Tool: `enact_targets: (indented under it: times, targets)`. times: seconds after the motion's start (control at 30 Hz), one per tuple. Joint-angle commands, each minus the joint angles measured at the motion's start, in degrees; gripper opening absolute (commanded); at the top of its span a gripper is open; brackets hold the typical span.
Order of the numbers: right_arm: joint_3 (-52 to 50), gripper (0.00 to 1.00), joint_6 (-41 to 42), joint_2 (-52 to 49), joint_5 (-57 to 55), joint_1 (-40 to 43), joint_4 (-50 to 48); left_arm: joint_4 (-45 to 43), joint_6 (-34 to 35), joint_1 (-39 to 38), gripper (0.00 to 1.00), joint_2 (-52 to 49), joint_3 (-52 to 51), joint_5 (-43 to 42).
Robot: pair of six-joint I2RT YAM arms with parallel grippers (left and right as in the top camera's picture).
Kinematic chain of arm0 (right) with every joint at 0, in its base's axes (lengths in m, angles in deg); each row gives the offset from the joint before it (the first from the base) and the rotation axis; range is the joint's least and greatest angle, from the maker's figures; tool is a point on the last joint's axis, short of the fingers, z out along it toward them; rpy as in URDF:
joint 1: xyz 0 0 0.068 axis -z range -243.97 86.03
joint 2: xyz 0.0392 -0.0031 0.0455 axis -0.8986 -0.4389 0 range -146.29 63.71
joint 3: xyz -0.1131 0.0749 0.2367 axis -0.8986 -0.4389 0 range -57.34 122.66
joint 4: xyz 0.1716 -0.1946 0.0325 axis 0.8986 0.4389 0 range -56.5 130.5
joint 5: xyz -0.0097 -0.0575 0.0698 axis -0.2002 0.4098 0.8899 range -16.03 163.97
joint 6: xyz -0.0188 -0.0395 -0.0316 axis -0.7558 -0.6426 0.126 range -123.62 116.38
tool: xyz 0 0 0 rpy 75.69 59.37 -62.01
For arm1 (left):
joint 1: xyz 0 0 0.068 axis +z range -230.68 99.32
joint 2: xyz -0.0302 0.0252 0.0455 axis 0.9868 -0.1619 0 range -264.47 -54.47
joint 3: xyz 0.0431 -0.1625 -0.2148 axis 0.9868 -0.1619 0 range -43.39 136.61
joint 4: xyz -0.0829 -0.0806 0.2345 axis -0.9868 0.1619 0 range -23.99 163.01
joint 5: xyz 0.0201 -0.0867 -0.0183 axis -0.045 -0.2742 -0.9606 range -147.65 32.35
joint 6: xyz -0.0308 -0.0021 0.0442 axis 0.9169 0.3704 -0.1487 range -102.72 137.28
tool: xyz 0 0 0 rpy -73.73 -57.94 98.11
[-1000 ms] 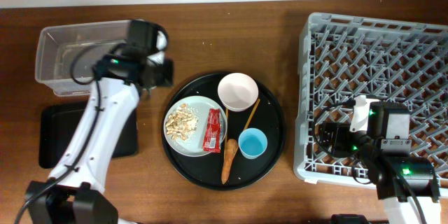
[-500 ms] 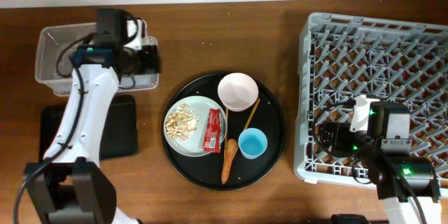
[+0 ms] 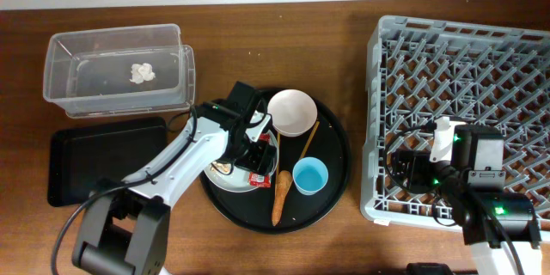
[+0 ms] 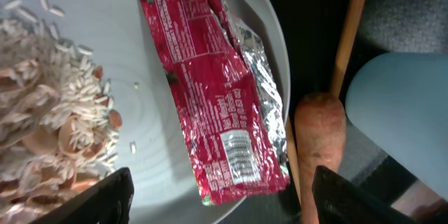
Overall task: Sort waste into correct bins and load items into the dishwasher rack
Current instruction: 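Grasp red snack wrapper with left gripper and drop it in clear bin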
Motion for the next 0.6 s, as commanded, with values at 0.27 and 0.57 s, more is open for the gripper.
enact_targets:
  times: [0.27, 0.57]
  targets:
    - [1.1, 0.98, 0.5, 0.2, 0.5, 0.3, 0.0, -7.1, -0.3, -0.5, 0.67, -7.0, -1.1, -0.7]
    - [1.1, 0.98, 0.5, 0.2, 0.5, 0.3, 0.2, -6.6, -0.3, -1.4, 0.0, -7.7, 0.1, 1.9]
